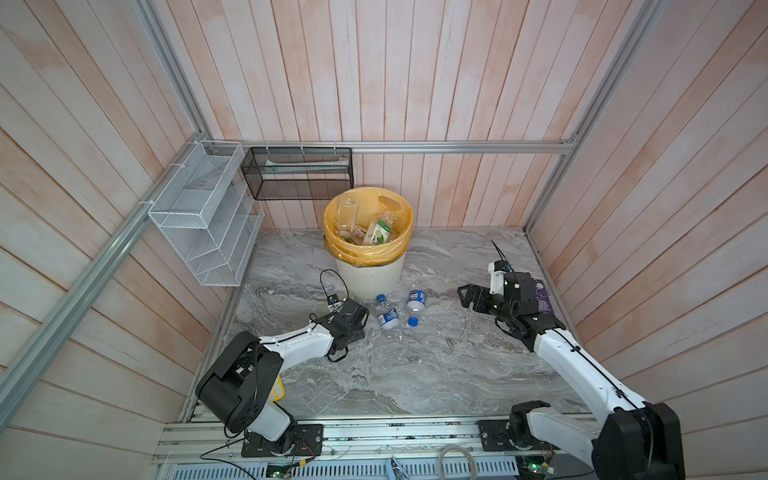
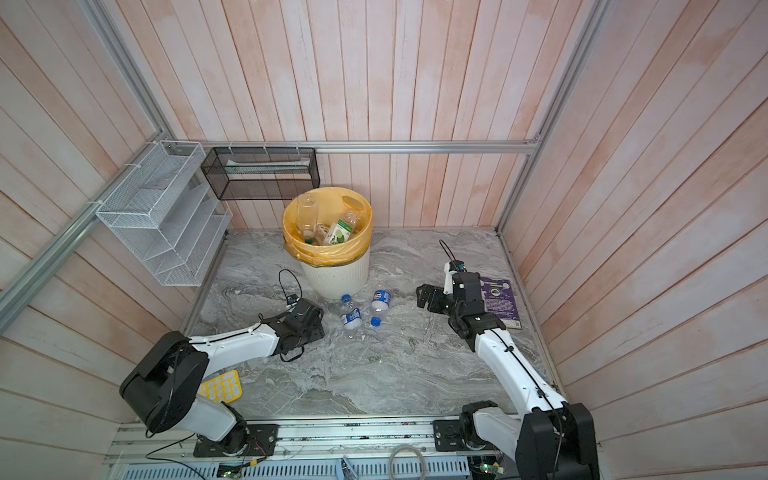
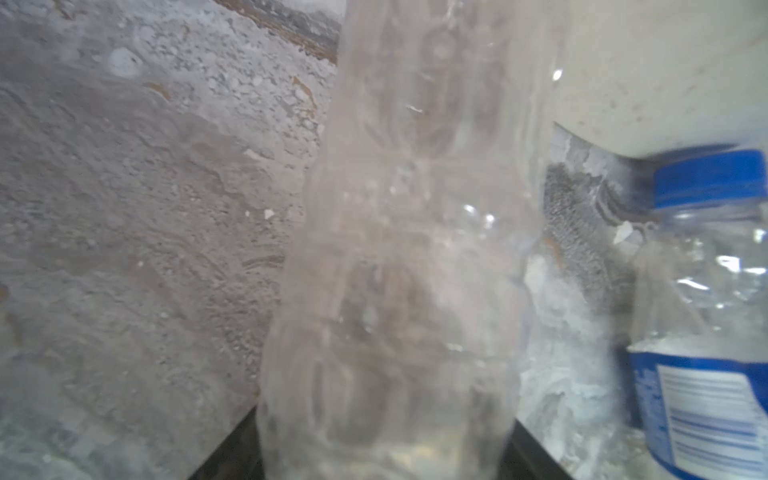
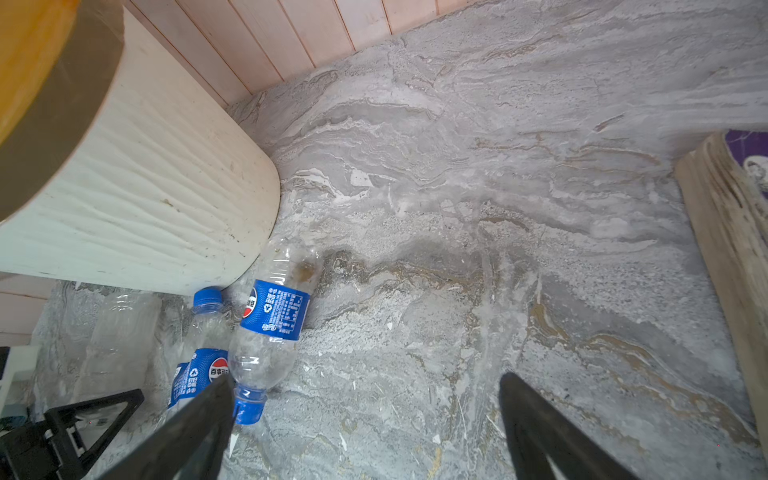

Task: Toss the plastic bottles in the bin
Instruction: 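Grasp the plain clear bottle beside the bin with the left gripper, then lift the clear bottle with the left gripper over the bin and release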

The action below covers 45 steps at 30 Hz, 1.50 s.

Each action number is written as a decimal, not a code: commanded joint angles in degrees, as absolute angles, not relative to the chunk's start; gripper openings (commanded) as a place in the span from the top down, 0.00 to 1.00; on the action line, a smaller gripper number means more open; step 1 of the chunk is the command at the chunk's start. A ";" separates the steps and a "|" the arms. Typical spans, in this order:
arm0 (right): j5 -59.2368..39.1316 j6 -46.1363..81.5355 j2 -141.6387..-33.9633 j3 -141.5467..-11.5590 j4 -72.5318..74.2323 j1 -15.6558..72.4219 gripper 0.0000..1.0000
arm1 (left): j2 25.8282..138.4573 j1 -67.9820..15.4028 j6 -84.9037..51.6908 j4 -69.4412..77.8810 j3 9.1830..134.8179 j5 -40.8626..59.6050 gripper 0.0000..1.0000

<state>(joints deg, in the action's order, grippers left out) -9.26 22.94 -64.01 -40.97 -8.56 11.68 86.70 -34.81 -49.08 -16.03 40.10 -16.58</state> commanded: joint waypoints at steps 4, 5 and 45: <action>-9.84 23.42 -64.60 -40.35 -7.49 11.36 0.01 | 82.18 -33.84 -47.29 -19.36 38.66 -19.01 0.11; -9.84 23.51 -64.68 -40.34 -7.39 11.37 0.01 | 81.42 -33.84 -47.01 -19.81 38.83 -19.31 0.09; -11.18 25.69 -68.09 -40.21 -5.93 11.41 0.01 | 45.71 -25.11 -41.53 -20.56 33.47 -21.13 0.45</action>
